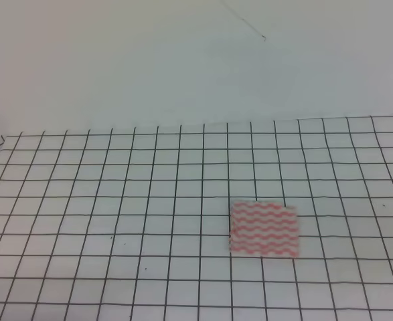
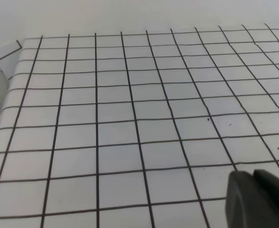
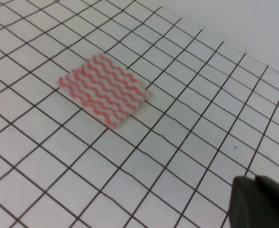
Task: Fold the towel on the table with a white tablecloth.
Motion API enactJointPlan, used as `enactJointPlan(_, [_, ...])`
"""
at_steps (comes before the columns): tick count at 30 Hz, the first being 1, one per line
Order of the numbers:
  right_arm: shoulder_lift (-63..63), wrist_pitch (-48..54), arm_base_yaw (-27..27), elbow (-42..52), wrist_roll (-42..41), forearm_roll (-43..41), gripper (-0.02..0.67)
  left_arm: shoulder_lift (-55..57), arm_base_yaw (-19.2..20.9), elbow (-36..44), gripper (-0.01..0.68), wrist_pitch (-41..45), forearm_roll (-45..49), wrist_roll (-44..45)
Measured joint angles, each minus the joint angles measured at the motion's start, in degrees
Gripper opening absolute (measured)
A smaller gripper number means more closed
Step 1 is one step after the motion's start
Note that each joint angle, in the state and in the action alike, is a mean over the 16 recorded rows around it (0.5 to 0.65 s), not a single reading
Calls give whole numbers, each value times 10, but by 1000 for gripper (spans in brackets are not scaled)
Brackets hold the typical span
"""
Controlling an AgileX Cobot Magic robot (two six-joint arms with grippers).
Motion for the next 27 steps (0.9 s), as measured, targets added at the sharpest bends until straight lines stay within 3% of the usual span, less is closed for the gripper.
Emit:
enactJointPlan(17, [0,3,0,0,0,-3,-1,-12,96,0,-1,4,-1,5])
enactJointPlan(27, [-9,-4,-9,0,-6,-23,-1,-12,104,0,-1,5,-1,4])
